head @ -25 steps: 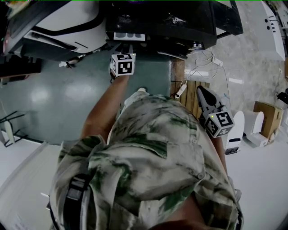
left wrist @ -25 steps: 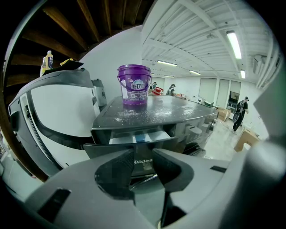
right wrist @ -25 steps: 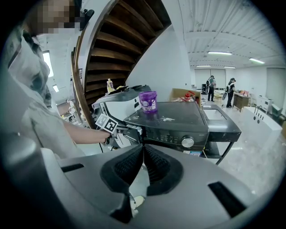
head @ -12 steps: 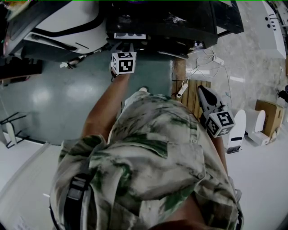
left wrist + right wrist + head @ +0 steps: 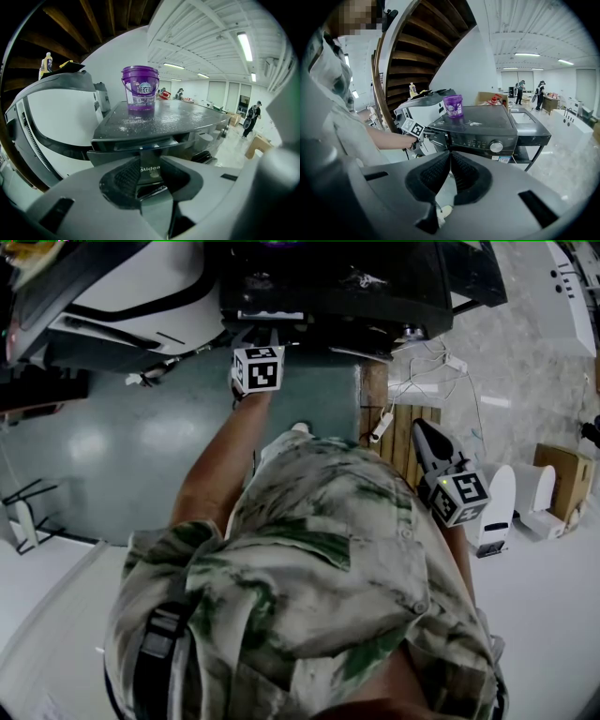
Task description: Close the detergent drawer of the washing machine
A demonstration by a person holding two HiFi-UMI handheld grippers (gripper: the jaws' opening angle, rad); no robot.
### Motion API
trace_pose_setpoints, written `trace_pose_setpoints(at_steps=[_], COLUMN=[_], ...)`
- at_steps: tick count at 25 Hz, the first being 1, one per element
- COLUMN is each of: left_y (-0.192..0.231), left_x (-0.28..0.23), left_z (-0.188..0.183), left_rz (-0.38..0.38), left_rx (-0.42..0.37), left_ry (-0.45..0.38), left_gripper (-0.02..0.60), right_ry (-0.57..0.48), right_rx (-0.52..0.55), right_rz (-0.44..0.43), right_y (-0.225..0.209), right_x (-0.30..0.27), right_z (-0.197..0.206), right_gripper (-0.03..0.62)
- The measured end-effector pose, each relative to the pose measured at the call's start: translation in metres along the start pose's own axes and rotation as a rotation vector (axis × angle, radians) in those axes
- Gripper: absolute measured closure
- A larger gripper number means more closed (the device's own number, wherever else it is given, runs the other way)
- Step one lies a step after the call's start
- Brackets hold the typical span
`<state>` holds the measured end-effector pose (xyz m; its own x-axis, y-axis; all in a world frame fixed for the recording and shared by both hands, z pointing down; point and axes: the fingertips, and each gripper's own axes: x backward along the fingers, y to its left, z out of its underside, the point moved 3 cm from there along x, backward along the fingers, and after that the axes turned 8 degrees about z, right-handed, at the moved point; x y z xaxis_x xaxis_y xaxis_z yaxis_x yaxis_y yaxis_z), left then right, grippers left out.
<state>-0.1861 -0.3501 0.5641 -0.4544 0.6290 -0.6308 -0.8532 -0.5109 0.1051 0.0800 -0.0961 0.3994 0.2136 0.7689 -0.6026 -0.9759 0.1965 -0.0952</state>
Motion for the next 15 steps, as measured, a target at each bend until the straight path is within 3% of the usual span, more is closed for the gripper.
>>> trace_pose_setpoints(at_steps=[15], left_y=[0.0053], left_x=[-0.0092], left_z=[-0.0063], left_rz=[0.003], left_rx=[-0.005], left_ry=[-0.003], left_gripper=[0.439], right_ry=[0.005], right_rx=[-0.011], right_rz=[0.017], right_y=[0.0018], right_x=[-0.0020], right_z=[-0.0001], right_gripper=[0.565])
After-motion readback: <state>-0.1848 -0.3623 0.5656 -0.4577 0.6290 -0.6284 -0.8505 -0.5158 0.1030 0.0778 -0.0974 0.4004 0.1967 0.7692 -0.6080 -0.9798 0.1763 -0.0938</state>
